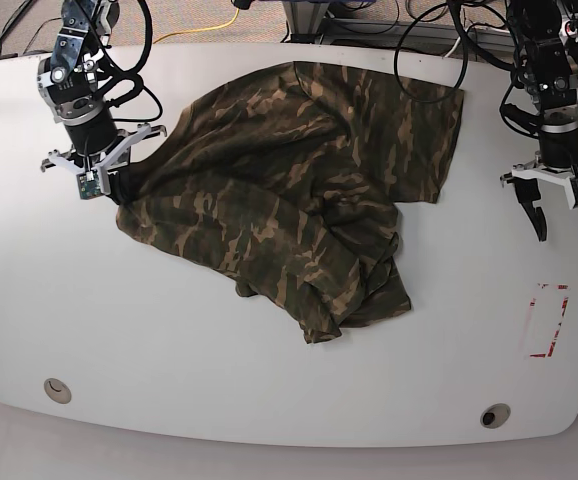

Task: Layout the t-shirt on the table in an organized manner, then fold the t-shirt properly
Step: 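Grasp shirt edges with both grippers, right at one side, left at other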

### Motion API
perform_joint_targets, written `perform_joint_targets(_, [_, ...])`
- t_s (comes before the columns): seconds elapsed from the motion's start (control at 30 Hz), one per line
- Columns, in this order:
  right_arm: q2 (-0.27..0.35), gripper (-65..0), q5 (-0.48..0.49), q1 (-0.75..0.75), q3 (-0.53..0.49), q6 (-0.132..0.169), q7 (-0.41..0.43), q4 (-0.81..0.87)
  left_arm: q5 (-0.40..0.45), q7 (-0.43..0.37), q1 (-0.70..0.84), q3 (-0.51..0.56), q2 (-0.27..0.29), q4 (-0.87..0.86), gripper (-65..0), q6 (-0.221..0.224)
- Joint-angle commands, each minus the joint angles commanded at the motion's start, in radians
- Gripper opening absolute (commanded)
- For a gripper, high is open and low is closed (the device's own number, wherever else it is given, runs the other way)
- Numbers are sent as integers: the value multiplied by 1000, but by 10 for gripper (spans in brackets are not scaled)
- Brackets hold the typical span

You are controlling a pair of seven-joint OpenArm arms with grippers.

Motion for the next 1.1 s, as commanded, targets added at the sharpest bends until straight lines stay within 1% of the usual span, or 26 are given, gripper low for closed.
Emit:
perform_joint_targets(0.1, [14,-648,0,17,25,17,-18,0,0,40,-44,12,3,0,-172,-43])
perform_joint_targets(0.17, [23,-648,0,35,40,40,-35,0,0,83,-107,20,9,-5,-174,-106])
perform_joint_targets(0.2, [23,-648,0,38,41,44,-37,0,2,94,-120,25,11,-5,-174,-118])
perform_joint_targets(0.23, [28,-648,0,41,41,49,-37,0,2,118,-153,38,25,-8,-174,-140])
perform_joint_targets(0.47, [29,-648,0,49,48,54,-37,0,2,235,-270,97,72,-64,-174,-215])
perform_joint_targets(0.57, [29,-648,0,49,48,54,-37,0,2,244,-305,121,84,-114,-174,-227])
perform_joint_targets(0.67, [29,-648,0,48,48,54,-37,0,5,244,-322,144,92,-166,-174,-227])
perform_joint_targets(0.87, [29,-648,0,48,48,54,-37,0,2,244,-339,173,92,-281,-174,-227])
perform_joint_targets(1.0, [29,-648,0,46,48,55,-37,0,0,242,-345,175,94,-331,-174,-229])
perform_joint_targets(1.1, [29,-648,0,46,48,55,-37,0,0,242,-373,198,94,-373,-176,-229])
